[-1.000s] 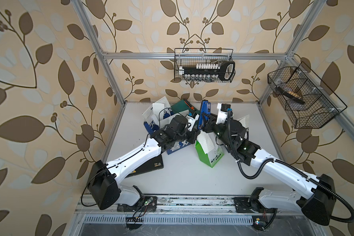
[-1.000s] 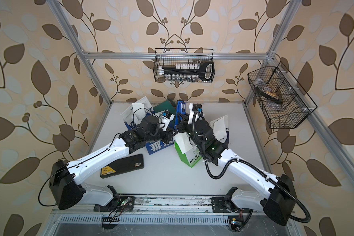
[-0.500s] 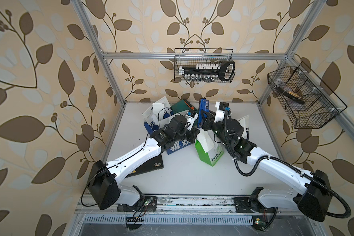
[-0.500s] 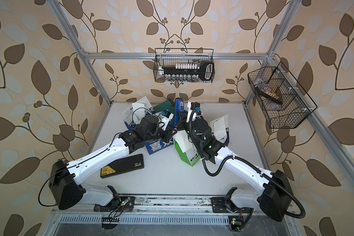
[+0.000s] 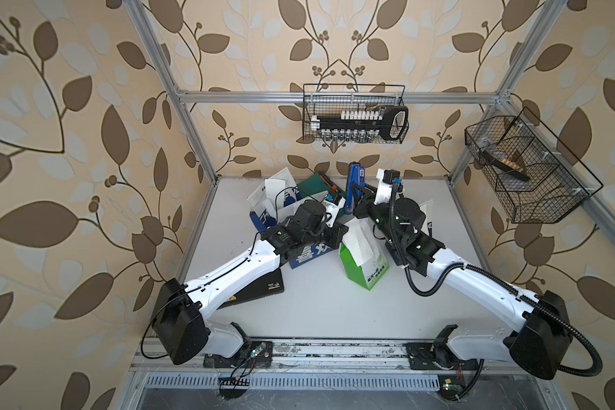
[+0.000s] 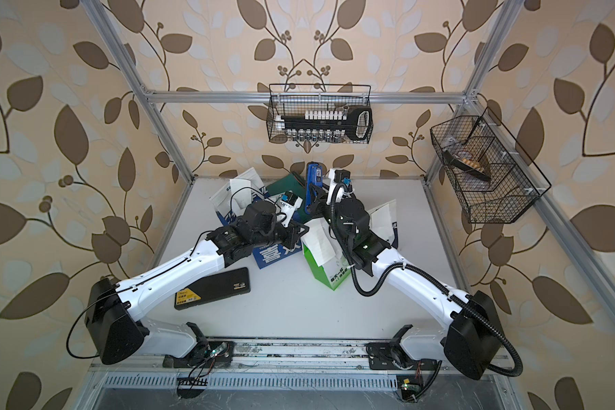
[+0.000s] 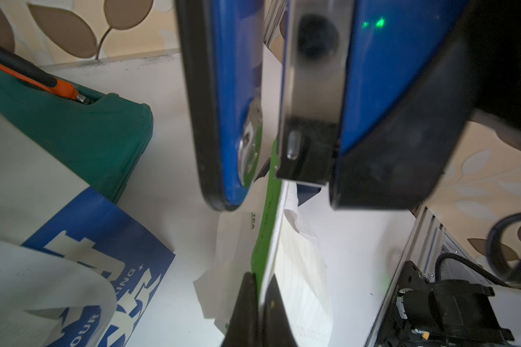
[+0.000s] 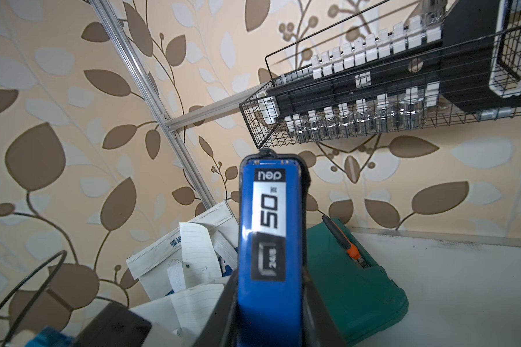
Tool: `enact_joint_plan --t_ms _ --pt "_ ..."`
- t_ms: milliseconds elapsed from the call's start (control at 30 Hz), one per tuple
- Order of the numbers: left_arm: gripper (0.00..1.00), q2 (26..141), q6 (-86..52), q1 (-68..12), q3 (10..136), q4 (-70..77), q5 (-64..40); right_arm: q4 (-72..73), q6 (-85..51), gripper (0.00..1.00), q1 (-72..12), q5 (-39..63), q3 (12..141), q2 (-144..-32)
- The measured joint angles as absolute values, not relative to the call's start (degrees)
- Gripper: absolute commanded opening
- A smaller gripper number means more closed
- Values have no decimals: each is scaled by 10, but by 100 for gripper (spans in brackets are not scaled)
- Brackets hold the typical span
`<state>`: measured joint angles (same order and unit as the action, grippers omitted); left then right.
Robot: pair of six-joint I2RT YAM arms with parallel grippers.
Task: Staple the receipts to the bags
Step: Place the stapler in the takeout bag.
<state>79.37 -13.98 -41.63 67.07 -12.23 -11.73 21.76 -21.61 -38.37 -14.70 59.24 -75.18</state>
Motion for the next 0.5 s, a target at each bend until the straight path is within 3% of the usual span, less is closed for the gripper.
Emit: enact_joint_plan --t_ms 500 --pt "0 802 -140 -417 685 -136 -114 180 -230 0 -402 -143 565 -729"
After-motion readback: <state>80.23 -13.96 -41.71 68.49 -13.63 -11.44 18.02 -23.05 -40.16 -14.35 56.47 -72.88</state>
